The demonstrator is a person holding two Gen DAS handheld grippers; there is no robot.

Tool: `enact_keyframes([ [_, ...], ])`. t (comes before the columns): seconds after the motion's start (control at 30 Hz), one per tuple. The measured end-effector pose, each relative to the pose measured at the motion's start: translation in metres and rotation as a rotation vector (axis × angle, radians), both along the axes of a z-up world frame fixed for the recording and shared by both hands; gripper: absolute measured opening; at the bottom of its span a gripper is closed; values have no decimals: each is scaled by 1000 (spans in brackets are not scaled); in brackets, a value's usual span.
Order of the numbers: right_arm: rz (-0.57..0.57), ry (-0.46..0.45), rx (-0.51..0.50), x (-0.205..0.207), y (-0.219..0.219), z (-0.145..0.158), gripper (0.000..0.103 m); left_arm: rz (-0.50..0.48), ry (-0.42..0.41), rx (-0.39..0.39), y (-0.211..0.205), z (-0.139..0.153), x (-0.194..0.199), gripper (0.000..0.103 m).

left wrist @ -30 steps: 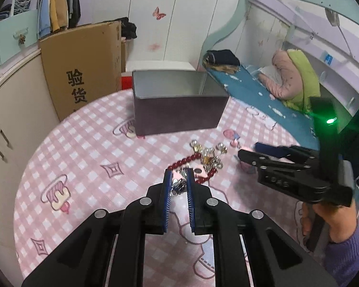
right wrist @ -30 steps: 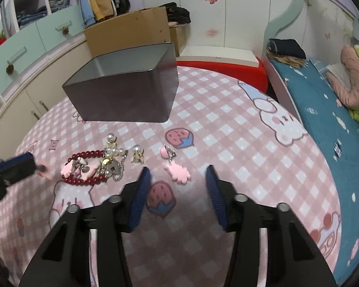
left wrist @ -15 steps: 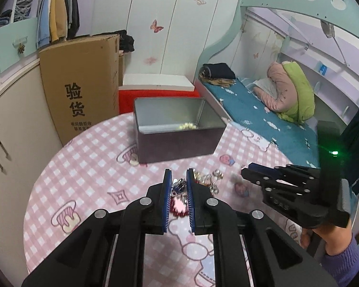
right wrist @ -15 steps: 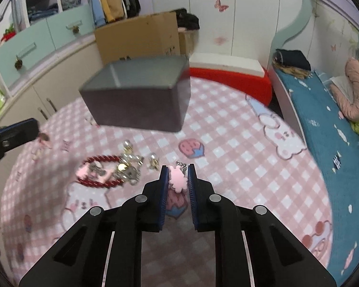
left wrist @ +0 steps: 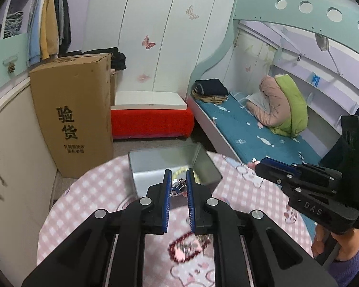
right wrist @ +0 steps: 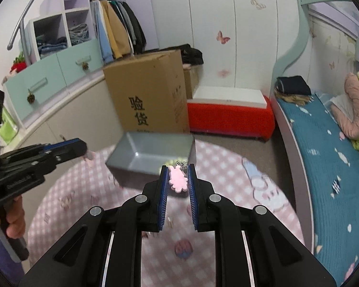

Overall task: Organize jewelry
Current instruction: 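Lower both held pieces into the grey tin and open both tools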

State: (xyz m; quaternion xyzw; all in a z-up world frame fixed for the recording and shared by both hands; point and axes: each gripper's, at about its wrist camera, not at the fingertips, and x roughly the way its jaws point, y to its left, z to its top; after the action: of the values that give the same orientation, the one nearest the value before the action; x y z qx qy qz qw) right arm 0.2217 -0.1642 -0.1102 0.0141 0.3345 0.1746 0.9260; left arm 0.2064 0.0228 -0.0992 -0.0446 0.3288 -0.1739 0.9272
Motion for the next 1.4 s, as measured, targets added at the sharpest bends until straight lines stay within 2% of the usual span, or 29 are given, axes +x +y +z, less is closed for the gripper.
enact_keyframes([
  [0.2, 26, 33, 30, 33, 18, 0, 17, -21, 72, -27, -1, -6, 41, 11],
  [0.4, 41, 107, 39, 64, 35, -24, 17, -9, 202, -40, 0, -34, 78, 11],
  [0.53, 44, 155, 36, 74, 42, -43, 17, -1, 247, -38, -1, -53, 86, 11],
  [0.7, 44, 191, 28, 79, 46, -61, 17, -3, 272, -22, -2, -65, 91, 11],
  [0.97, 47, 214, 22, 83, 49, -71, 17, 1, 284, -15, -5, -69, 93, 12],
  [1.03, 47, 218, 23, 83, 49, -73, 17, 2, 288, -10, -7, -69, 93, 18],
  [1.07, 46, 219, 23, 83, 50, -72, 17, 7, 292, -9, -8, -69, 92, 29],
  [1.1, 45, 219, 25, 83, 51, -73, 17, 15, 290, -13, -7, -69, 92, 31],
  [1.4, 42, 214, 51, 78, 45, -70, 19, 14, 274, -19, -4, -65, 82, 31],
])
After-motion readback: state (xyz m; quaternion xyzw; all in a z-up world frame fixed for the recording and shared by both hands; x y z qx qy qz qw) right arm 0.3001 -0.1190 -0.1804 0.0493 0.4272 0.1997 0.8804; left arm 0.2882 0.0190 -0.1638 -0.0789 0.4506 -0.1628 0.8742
